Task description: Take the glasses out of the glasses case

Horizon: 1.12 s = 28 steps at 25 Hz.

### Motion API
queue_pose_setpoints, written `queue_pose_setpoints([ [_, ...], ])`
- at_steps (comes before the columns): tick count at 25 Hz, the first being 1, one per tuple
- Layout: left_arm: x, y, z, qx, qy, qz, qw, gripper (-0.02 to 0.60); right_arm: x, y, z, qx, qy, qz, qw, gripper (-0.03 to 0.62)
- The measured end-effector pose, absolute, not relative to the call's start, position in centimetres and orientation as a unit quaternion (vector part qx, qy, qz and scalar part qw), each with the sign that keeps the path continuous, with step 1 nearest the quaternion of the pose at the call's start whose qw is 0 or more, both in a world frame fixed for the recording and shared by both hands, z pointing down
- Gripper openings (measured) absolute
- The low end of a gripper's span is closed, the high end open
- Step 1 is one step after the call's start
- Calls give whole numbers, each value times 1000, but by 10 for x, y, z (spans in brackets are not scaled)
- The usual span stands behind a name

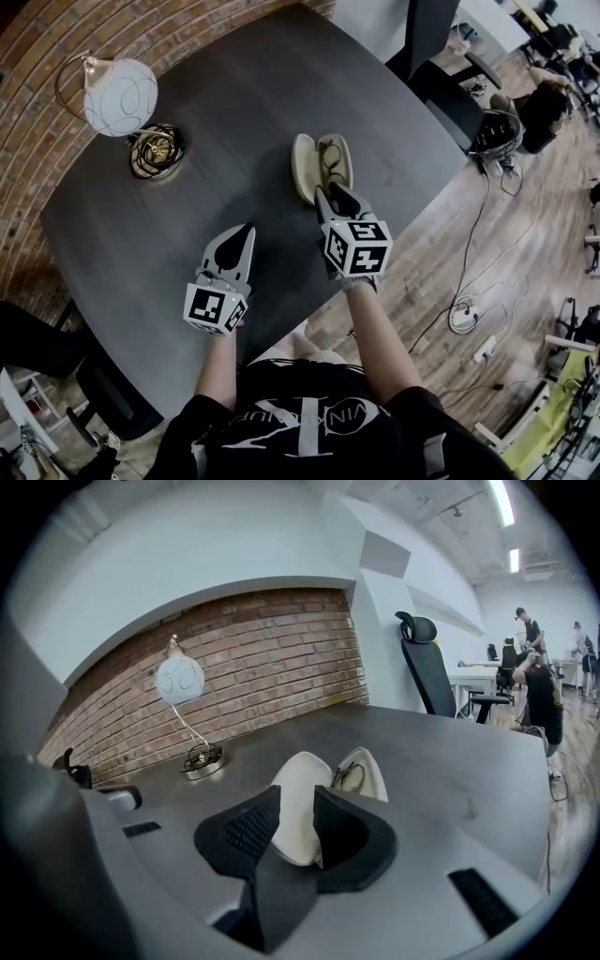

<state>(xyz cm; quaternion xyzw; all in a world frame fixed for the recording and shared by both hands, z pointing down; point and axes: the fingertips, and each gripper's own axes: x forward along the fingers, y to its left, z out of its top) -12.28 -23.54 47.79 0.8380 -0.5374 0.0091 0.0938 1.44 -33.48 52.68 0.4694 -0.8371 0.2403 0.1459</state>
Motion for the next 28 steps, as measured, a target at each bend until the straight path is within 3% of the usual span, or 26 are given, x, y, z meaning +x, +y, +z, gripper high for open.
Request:
queue_pose_setpoints([
  [8,-130,-240,484,835,-539,6,112,15,6,-359,549,475,-817,236,226,115],
  [28,-116,-297,445,863,-495,24,95,14,22,-373,574,453,-801,250,299,114],
])
